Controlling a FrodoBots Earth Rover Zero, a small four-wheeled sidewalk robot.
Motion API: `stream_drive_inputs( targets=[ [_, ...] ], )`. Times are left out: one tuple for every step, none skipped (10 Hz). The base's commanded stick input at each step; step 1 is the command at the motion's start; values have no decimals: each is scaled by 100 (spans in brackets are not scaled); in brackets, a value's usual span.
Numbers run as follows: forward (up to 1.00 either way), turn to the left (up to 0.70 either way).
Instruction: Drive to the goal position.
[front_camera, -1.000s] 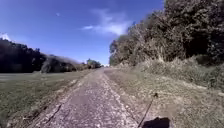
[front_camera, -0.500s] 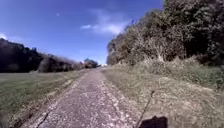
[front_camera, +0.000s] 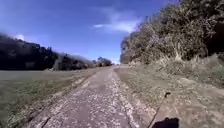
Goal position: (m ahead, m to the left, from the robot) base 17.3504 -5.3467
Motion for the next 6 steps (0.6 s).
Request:
stream_drive_inputs(
  targets=[
    [50,0],
    [50,0],
    [50,0],
    [50,0],
    [50,0],
    [50,0]
  ],
)
